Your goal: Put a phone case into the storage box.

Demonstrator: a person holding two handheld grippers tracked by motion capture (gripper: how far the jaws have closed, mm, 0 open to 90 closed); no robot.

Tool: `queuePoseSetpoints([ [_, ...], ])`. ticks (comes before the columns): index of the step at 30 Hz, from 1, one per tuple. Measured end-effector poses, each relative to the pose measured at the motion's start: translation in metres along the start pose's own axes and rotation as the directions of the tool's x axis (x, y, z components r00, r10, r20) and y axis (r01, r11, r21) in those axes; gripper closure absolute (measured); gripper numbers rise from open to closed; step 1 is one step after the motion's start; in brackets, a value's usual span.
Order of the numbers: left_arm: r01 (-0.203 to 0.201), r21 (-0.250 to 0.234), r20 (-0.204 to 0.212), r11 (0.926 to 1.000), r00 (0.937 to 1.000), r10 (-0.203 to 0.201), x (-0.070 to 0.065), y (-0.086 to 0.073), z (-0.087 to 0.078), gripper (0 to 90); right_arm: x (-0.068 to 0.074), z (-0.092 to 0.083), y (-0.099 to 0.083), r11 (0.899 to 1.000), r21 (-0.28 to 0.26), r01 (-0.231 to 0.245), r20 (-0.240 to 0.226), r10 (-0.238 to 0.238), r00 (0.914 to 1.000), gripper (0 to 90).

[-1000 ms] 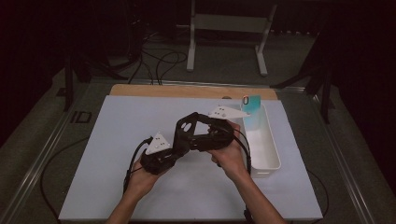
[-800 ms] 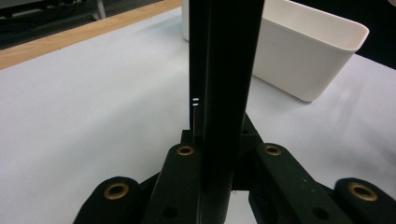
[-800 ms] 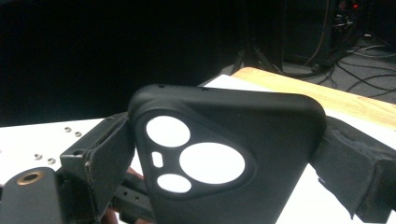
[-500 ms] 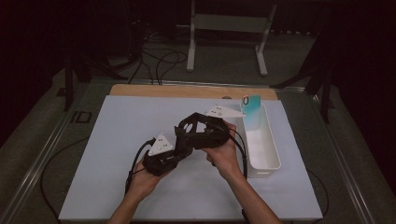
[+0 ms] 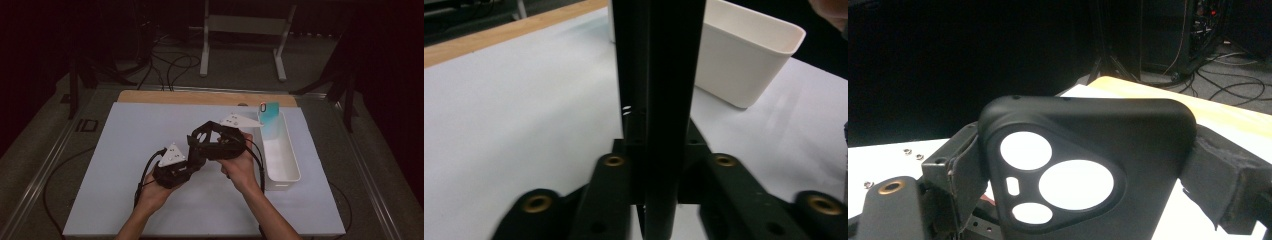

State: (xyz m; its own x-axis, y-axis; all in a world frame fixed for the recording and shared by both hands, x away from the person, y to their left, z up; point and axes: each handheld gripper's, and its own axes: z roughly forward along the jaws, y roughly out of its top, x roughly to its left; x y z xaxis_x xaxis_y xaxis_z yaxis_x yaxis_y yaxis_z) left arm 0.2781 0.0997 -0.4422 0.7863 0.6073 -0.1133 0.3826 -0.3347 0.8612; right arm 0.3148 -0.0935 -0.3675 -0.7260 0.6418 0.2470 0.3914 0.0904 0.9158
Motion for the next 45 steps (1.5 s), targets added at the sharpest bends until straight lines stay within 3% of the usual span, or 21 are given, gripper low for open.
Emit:
queuePoseSetpoints([
  [3,0.005,-0.008,0.007,1.0000,1.0000,-0.004,0.001,0.000,-0.001,62.6,0.001,0.000,0.000,1.000,0.000,0.005,-0.014,-0.005,0.9999,13.5],
  [5,0.011,-0.010,0.005,0.9999,0.9999,-0.011,0.002,-0.001,-0.002,57.6,0.001,0.000,0.000,1.000,0.000,0.009,-0.014,-0.009,0.9999,13.5],
  [12,0.008,-0.049,-0.076,0.9988,0.9970,-0.012,0.003,-0.003,-0.011,31.9,0.001,0.001,-0.001,1.000,-0.004,0.012,-0.001,-0.012,0.9999,13.5],
  [13,0.018,-0.070,-0.098,0.9974,0.9948,-0.025,0.004,-0.004,-0.015,31.9,0.001,0.000,-0.001,1.000,-0.004,0.010,0.001,-0.010,0.9999,13.5],
  [14,0.023,-0.074,-0.112,0.9970,0.9931,-0.032,0.004,-0.004,-0.017,22.6,0.000,0.000,-0.001,1.000,-0.004,0.009,0.004,-0.009,0.9999,13.5],
  [16,0.030,-0.087,-0.134,0.9958,0.9900,-0.041,0.006,-0.006,-0.022,15.9,0.000,0.000,-0.001,1.000,-0.003,0.013,0.006,-0.013,0.9999,13.5],
  [24,0.060,-0.137,-0.182,0.9887,0.9798,-0.084,0.021,-0.019,-0.042,9.9,0.000,0.001,-0.001,1.000,0.000,0.024,0.020,-0.024,0.9995,13.5],
  [27,0.060,-0.141,-0.208,0.9881,0.9740,-0.089,0.026,-0.024,-0.049,7.0,0.000,0.002,-0.001,1.000,0.000,0.029,0.024,-0.029,0.9993,13.5],
  [30,0.055,-0.129,-0.251,0.9901,0.9642,-0.087,0.030,-0.031,-0.053,2.7,0.000,0.004,-0.001,1.000,0.003,0.027,0.027,-0.027,0.9993,13.5],
  [37,0.087,-0.129,-0.280,0.9878,0.9524,-0.121,0.042,-0.049,-0.062,0.3,-0.002,0.007,-0.002,0.999,0.012,0.034,0.031,-0.035,0.9989,13.5],
  [45,0.066,-0.180,-0.330,0.9815,0.9359,-0.123,0.046,-0.069,-0.074,0.3,-0.004,0.008,-0.002,0.999,0.016,0.042,0.045,-0.043,0.9981,13.5],
])
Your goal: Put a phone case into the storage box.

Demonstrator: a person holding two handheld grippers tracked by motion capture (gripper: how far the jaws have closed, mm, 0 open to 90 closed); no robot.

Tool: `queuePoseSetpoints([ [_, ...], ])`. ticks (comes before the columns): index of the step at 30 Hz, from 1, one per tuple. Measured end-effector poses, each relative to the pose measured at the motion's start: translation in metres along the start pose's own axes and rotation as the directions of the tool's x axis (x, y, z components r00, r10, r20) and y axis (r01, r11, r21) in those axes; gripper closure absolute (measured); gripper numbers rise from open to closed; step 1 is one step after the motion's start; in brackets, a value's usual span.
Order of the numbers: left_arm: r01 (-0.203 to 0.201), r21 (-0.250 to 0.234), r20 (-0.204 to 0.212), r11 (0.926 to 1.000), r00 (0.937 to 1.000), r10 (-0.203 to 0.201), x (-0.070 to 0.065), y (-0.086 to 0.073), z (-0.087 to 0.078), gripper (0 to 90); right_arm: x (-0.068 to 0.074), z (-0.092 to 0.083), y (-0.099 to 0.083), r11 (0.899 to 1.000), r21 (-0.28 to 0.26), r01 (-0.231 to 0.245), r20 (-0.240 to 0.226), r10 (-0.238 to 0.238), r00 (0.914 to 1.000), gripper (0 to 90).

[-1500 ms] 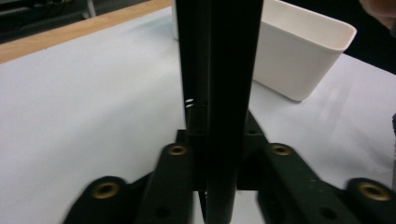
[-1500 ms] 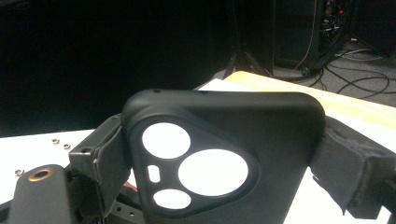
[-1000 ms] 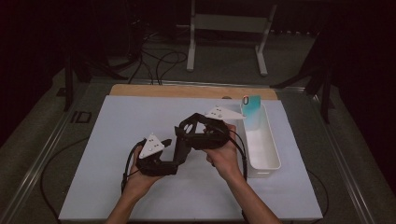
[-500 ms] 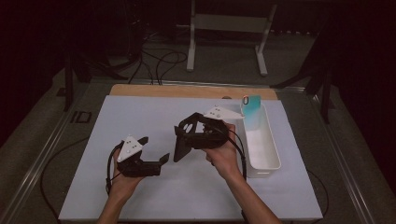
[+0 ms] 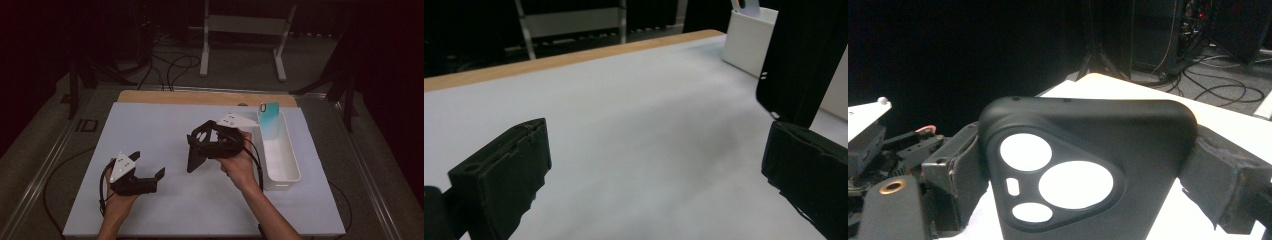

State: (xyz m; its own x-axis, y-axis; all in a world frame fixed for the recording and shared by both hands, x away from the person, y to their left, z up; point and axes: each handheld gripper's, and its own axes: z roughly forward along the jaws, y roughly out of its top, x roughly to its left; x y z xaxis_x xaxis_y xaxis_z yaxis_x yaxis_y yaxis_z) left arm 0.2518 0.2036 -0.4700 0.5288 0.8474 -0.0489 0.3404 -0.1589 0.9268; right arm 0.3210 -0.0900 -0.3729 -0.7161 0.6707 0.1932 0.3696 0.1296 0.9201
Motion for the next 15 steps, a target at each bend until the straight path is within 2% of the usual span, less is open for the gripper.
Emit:
queuePoseSetpoints([
  [7,-0.028,-0.019,-0.042,0.9994,0.9987,0.027,0.005,-0.012,-0.012,0.3,-0.001,0.002,0.002,1.000,-0.003,0.006,0.011,-0.006,0.9999,13.5],
  [15,-0.007,-0.018,-0.079,0.9998,0.9968,0.006,0.012,-0.020,-0.015,0.3,-0.003,0.005,0.004,1.000,0.000,0.017,0.036,-0.017,0.9992,13.5],
])
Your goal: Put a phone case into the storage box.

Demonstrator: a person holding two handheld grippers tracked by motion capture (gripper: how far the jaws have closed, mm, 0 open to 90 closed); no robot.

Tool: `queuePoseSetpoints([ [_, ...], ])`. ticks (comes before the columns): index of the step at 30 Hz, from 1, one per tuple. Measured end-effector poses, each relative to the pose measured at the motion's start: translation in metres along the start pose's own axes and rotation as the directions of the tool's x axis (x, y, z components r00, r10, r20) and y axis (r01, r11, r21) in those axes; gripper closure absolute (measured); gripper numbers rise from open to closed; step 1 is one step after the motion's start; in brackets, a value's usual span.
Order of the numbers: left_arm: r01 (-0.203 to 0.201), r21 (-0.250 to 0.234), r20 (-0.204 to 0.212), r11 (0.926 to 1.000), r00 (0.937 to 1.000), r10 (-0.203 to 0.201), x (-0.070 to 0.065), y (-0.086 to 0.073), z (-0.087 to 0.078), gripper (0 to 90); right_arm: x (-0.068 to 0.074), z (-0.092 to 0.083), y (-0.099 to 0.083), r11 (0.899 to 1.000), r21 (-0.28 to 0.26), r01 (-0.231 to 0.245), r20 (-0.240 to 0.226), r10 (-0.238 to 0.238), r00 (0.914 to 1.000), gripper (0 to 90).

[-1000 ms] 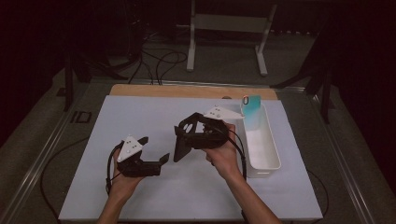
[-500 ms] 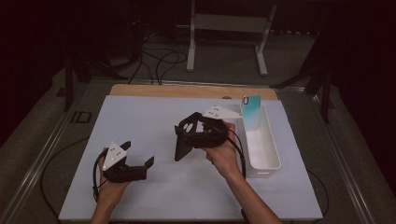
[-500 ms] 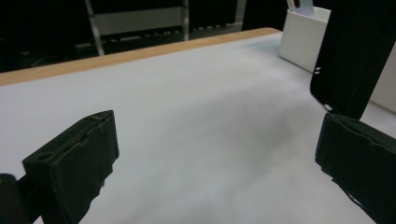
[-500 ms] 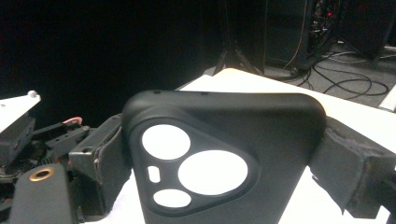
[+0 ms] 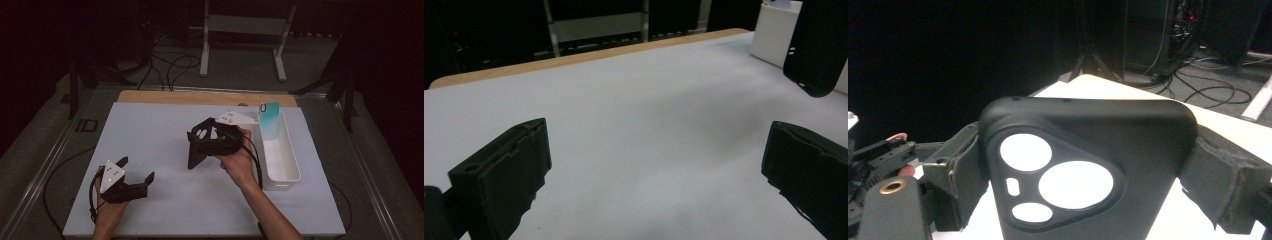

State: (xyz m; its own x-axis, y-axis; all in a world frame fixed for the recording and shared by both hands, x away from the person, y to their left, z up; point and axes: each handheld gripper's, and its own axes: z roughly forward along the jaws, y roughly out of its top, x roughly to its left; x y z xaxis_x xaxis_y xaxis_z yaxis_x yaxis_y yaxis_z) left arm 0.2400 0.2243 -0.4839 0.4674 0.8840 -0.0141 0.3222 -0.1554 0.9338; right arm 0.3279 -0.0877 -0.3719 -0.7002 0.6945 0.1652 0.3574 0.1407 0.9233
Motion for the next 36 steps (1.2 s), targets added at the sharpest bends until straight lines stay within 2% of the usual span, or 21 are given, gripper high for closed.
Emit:
queuePoseSetpoints([
  [8,0.005,-0.005,-0.019,1.0000,0.9998,-0.005,0.003,-0.003,-0.002,0.4,-0.005,0.002,0.004,1.000,-0.009,-0.002,0.021,0.003,0.9998,13.5],
  [19,0.008,-0.012,-0.030,0.9999,0.9995,-0.008,0.004,-0.005,-0.005,0.4,-0.019,0.006,0.012,1.000,-0.003,-0.012,0.068,0.012,0.9976,13.5],
  [36,0.010,0.002,-0.032,1.0000,0.9994,-0.010,0.002,-0.006,-0.004,0.4,-0.045,0.006,0.020,0.999,-0.009,-0.049,0.153,0.050,0.9869,13.6],
])
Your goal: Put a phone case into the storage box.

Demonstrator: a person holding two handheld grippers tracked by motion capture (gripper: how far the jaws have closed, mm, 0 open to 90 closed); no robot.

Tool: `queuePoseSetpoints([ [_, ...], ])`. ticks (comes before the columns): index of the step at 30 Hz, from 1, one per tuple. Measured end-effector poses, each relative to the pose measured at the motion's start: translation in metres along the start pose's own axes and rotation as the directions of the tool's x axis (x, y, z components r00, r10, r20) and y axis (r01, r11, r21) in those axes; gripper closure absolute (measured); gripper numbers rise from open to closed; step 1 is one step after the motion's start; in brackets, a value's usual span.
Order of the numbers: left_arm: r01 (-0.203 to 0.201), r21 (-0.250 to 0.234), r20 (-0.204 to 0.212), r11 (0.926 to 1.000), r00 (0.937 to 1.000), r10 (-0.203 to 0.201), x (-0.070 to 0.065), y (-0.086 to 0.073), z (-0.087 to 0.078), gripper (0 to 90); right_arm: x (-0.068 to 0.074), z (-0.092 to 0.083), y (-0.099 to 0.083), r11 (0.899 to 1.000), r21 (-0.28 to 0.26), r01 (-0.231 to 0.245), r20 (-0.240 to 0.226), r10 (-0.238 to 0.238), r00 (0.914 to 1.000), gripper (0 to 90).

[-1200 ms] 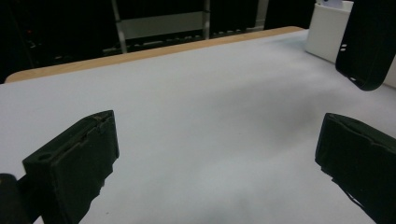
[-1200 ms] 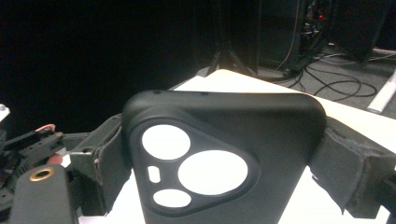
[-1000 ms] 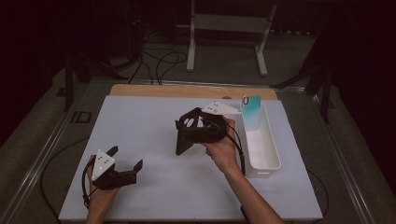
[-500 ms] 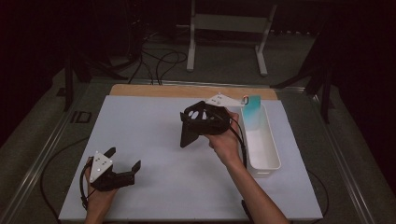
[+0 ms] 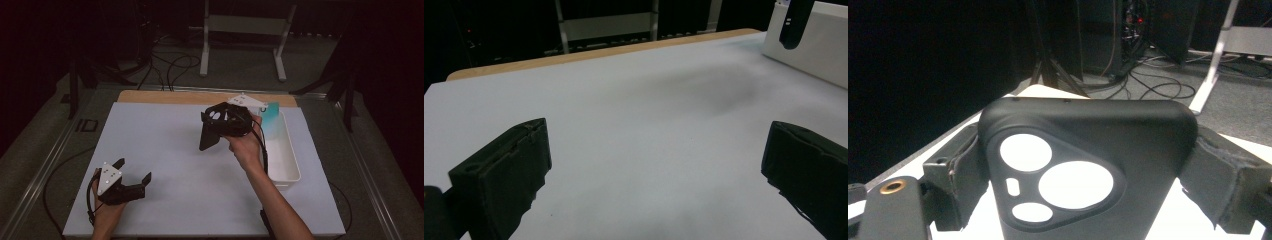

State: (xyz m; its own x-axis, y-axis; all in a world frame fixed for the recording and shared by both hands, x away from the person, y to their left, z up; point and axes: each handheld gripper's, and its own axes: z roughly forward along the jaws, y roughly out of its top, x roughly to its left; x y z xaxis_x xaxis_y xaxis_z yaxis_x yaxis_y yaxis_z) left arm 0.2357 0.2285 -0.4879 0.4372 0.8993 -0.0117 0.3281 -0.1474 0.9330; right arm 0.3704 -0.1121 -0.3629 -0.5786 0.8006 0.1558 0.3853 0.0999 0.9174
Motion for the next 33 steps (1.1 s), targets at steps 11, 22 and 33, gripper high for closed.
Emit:
queuePoseSetpoints([
  [11,-0.004,0.000,0.000,1.0000,1.0000,0.004,-0.002,0.000,0.000,0.4,-0.015,-0.002,0.006,1.000,-0.009,-0.007,0.050,0.007,0.9987,13.6],
  [22,-0.004,-0.001,-0.001,1.0000,1.0000,0.004,-0.002,0.000,0.000,0.4,-0.031,-0.005,0.012,1.000,-0.012,-0.009,0.102,0.010,0.9947,13.6],
  [33,0.014,-0.010,0.007,0.9998,0.9999,-0.014,-0.001,0.000,-0.001,0.4,-0.047,-0.008,0.014,1.000,-0.010,-0.006,0.152,0.008,0.9884,13.6],
])
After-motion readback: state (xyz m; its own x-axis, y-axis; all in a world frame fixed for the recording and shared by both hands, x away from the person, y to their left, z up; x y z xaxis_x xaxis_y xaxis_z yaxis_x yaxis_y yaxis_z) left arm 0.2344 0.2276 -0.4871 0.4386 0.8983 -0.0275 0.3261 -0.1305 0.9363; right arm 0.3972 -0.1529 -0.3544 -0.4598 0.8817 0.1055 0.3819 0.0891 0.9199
